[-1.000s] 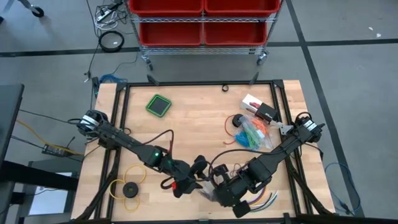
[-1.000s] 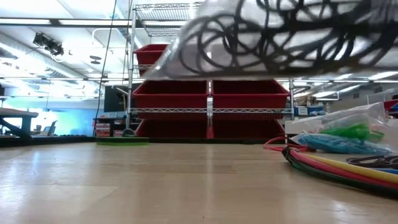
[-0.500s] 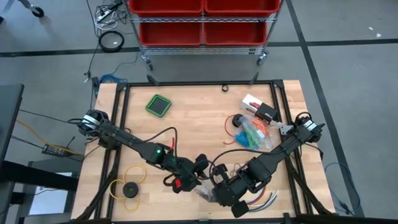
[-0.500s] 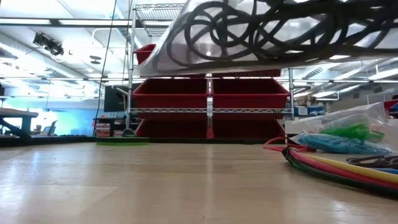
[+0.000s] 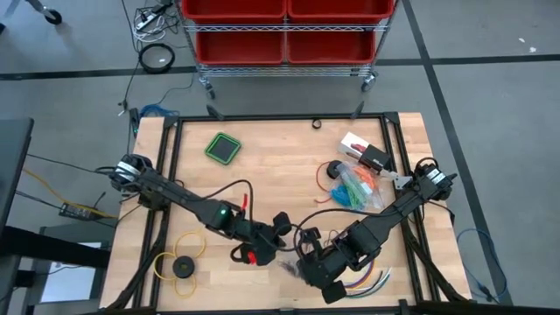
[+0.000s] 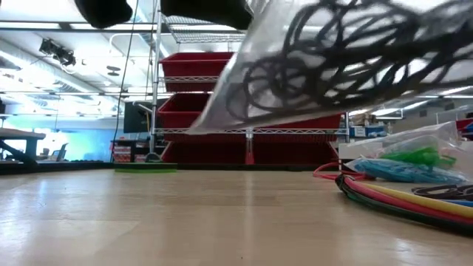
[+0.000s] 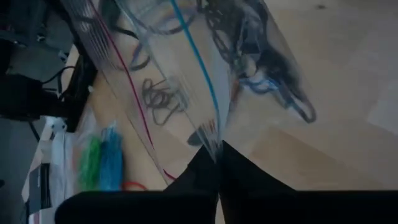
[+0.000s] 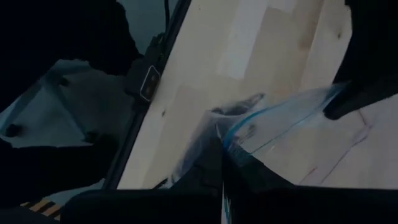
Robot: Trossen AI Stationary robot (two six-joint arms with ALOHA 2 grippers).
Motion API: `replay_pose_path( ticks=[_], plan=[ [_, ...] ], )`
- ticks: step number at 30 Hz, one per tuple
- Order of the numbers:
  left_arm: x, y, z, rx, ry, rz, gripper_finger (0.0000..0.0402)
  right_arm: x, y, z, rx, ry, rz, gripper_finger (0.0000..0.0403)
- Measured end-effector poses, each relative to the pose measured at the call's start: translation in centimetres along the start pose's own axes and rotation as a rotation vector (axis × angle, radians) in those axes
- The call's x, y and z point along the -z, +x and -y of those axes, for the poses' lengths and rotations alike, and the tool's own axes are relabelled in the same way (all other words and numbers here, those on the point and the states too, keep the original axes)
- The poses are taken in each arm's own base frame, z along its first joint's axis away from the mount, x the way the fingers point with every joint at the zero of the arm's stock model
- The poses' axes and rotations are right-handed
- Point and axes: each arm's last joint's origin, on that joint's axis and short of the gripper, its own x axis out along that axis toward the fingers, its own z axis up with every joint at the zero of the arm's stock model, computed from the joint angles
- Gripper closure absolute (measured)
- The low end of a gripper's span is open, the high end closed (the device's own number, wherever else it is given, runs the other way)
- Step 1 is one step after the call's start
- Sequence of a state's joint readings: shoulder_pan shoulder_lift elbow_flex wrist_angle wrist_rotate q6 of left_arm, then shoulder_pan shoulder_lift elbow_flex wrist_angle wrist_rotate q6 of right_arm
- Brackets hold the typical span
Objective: Sort rubber bands
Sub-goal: Put the black rubber band into the transparent zip bag
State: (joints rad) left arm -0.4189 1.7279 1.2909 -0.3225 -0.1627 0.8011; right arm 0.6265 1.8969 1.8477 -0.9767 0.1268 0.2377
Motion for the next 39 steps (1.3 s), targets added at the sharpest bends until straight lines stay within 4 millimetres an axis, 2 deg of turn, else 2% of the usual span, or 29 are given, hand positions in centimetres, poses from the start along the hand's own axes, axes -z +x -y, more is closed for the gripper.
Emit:
replay_pose_path(
  ticks=[7,15,20,25,32,35,39],
  plan=[
    [-1.9,-1.7,-0.9,0.05,0.043,0.018,0.0398,0.7,0.0,0.1,0.018,0.039,-0.065,0.0394],
    [-3.1,-3.0,-1.0,0.067,0.1,-0.022,0.04,0.1,0.4,0.5,0.136,-0.051,0.023,0.0399],
    [-2.4,-3.1,-0.4,0.107,0.127,-0.114,0.04,0.9,2.6,1.7,0.147,-0.032,0.013,0.0383],
    [-0.9,-3.1,0.0,0.128,0.165,-0.297,0.0401,2.1,4.3,2.3,0.154,0.024,-0.027,0.0328],
    [-0.4,-1.1,0.9,0.199,0.158,-0.328,0.0401,3.3,4.4,2.3,0.301,0.15,-0.069,0.0233],
    [-0.2,0.2,1.5,0.235,0.161,-0.342,0.0401,3.9,4.1,2.0,0.35,0.222,-0.095,0.022],
    [-0.1,1.0,2.1,0.261,0.169,-0.357,0.0401,4.4,3.8,0.3,0.389,0.21,-0.068,0.0229]
  ],
)
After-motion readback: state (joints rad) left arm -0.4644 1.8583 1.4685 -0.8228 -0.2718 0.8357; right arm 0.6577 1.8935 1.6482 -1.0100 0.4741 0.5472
